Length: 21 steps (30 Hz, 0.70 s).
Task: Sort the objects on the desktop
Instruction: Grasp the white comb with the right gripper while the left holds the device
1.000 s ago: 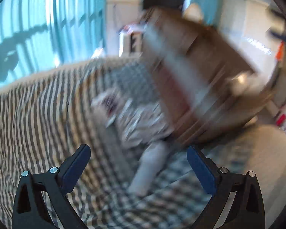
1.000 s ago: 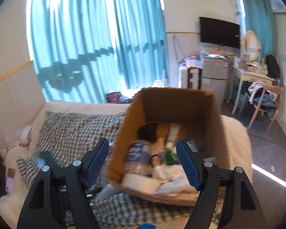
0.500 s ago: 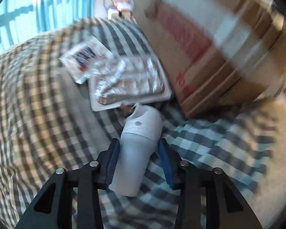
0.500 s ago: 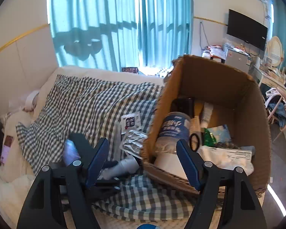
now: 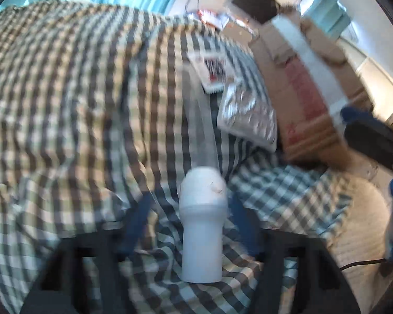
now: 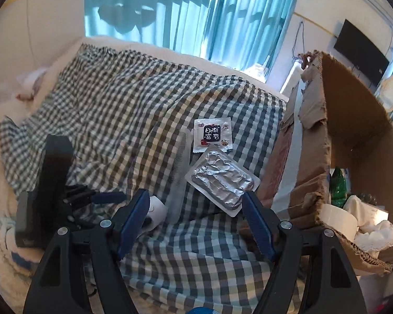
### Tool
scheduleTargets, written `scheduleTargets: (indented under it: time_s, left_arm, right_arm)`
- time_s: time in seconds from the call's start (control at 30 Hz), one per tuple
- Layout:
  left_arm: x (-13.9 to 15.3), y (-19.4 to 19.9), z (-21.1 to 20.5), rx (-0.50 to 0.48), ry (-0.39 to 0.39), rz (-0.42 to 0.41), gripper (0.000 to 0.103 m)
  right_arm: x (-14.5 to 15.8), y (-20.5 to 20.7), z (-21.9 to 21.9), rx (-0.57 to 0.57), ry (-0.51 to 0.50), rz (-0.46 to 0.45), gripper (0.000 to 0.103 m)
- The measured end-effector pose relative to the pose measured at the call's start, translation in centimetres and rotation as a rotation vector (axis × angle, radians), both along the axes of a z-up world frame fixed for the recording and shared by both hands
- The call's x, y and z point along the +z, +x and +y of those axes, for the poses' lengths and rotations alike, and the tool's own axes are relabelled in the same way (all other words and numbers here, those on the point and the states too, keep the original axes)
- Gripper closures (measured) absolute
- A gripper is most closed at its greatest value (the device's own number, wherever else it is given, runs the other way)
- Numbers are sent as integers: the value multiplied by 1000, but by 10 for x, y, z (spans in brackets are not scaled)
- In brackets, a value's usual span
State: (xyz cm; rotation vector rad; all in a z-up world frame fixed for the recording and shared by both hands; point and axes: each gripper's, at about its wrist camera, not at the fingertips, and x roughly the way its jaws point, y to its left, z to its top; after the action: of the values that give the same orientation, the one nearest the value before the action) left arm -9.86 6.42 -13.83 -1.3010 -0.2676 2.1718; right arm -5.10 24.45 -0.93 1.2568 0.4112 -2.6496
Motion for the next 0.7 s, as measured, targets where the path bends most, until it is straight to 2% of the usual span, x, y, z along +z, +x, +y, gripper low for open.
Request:
scheduleTargets:
  time_s: [0.07, 0.1, 0.13, 0.17, 0.27, 0.33, 0.4, 0.43, 0.53, 0.6, 0.7]
  left_arm:
    - [-8, 2, 10, -5, -31, -7, 31]
    - [-12, 4, 16, -3, -66, 3, 43]
    - [-12, 5, 17, -8, -62, 12, 57]
    - [-11, 6, 16, -19, -30, 4, 59]
    - [-4, 6, 3, 53, -32, 11, 59]
    - [13, 9, -16, 139, -62, 69, 59]
    - [27, 11, -34, 178, -35, 94, 59]
    - [34, 11, -45, 219, -36, 112, 59]
    - [41, 10, -64, 320, -122, 156, 59]
    - [36, 11, -72, 338, -111, 144, 59]
    - [26, 6, -69, 346, -149, 139, 59]
  right_arm:
    - [-3, 1, -3, 1, 8, 3, 30]
    - [-5, 1, -7, 4, 16, 10, 30]
    - [-6, 0, -12, 8, 20, 16, 30]
    - [-8, 0, -16, 16, 23, 21, 30]
    - [-8, -5, -27, 34, 6, 19, 30]
    - [-13, -11, -34, 37, 2, 11, 30]
    - [-22, -16, -40, 35, 14, -2, 30]
    - [-31, -21, -43, 34, 20, -24, 30]
    - [-64, -41, -47, -4, 33, -107, 30]
    - [-84, -54, -48, -39, 60, -138, 34]
    - [-110, -73, -44, -82, 69, -188, 38]
